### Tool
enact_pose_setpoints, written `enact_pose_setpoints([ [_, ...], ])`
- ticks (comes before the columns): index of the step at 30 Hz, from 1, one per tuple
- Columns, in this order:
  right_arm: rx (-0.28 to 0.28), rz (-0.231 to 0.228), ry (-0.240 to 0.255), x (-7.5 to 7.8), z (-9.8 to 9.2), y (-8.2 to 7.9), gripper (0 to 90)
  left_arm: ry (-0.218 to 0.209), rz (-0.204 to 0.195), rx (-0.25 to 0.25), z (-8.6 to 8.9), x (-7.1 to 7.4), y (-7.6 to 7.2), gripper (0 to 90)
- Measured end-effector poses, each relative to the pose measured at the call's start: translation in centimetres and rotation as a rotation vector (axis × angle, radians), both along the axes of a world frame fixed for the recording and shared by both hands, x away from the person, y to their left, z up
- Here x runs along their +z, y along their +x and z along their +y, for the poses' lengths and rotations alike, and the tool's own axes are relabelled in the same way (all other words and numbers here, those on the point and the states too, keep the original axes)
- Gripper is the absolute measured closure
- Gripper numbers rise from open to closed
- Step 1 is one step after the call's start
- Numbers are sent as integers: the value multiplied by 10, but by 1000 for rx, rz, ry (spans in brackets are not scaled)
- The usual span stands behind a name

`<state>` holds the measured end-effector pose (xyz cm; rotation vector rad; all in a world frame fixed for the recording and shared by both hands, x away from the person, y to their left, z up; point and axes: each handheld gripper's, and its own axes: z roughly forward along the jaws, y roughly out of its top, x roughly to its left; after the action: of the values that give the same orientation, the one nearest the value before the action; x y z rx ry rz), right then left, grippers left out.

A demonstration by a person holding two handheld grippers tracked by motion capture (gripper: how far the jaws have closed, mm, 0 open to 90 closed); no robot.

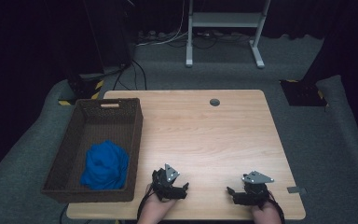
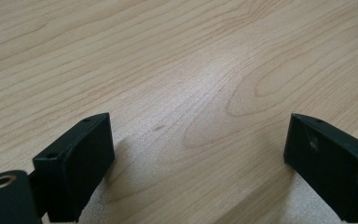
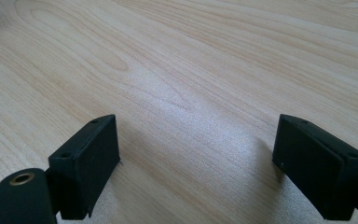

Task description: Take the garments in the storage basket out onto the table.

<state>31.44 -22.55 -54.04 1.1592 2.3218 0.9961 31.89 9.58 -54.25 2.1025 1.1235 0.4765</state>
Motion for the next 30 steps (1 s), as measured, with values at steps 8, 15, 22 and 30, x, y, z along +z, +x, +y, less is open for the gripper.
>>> enact_pose_setpoints([
  [8, -41, 2, 0, 0, -1, 1, 137, -2, -1, 5, 1, 0, -1, 85],
  [15, -18, -4, -2, 0, -1, 0, 151, -7, 1, 4, 2, 0, -1, 86],
  [22, -16, -3, -1, 0, 0, 0, 151, -14, 2, 2, 3, 0, -1, 86],
  [30, -16, -4, -2, 0, 0, 0, 151, -19, 7, -2, 3, 0, 0, 74],
])
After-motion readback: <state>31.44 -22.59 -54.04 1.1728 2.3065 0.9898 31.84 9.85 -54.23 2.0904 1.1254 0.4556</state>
